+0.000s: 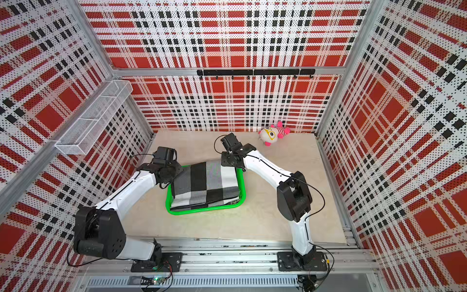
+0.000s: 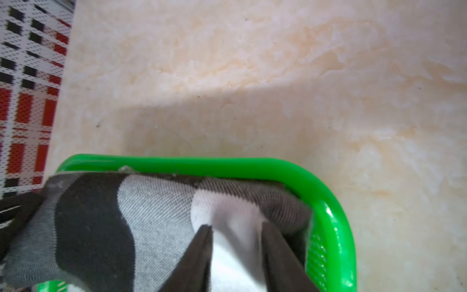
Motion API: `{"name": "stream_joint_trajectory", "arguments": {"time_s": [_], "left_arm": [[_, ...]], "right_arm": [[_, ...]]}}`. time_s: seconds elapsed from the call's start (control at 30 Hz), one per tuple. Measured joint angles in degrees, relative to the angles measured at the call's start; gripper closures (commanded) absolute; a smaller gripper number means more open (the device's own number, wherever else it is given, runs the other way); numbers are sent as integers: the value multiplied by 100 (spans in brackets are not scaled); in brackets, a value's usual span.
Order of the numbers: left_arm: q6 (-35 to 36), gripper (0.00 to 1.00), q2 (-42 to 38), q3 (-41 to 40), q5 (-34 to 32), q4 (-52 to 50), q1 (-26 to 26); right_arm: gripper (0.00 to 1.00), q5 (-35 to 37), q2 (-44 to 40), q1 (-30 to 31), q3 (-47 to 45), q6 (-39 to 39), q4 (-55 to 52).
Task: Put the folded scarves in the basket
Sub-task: Adjust the scarf at the basket, then move the basket to the center of the board.
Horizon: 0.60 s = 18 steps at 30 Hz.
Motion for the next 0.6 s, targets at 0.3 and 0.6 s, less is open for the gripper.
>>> {"name": "stream_joint_trajectory", "arguments": {"time_s": [0.3,0.6], "left_arm": [[-44,40,-798,345,-737,-413,-227],[138,39,-1268,-92,-203,-525,1285]], "right_arm": [[30,181,-415,-83,-470,50,24],[0,216,-1974,-1115,-2345,188,516]]}}
